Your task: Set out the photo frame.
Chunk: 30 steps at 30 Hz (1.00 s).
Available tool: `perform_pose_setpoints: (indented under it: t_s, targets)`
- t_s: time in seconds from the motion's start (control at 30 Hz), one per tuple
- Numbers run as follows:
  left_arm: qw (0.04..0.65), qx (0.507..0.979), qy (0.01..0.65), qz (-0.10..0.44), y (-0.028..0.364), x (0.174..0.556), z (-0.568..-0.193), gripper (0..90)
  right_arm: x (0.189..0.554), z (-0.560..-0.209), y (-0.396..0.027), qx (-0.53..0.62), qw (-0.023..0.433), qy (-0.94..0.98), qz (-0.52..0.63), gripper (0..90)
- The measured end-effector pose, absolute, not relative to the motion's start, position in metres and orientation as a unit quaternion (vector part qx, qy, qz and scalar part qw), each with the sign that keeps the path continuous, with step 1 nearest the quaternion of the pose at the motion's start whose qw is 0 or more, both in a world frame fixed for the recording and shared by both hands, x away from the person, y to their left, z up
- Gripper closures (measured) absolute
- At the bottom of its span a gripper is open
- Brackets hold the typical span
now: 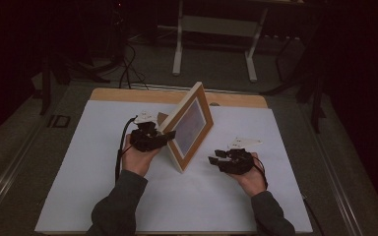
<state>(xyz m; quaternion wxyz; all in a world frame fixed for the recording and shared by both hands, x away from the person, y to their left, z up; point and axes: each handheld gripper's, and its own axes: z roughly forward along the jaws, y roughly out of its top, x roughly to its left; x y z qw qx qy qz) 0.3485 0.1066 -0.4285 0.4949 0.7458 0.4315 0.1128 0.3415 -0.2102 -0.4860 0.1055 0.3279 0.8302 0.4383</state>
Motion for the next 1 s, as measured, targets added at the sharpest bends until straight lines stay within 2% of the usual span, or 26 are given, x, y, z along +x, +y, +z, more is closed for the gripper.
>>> perform_pose_setpoints:
  t_s: [1.0]
  targets:
    - [0.507,0.768,0.387,0.052,0.136,0.364,-0.430,67.8,0.348,-0.478,-0.209,0.326,0.117,0.833,0.433,56.5]
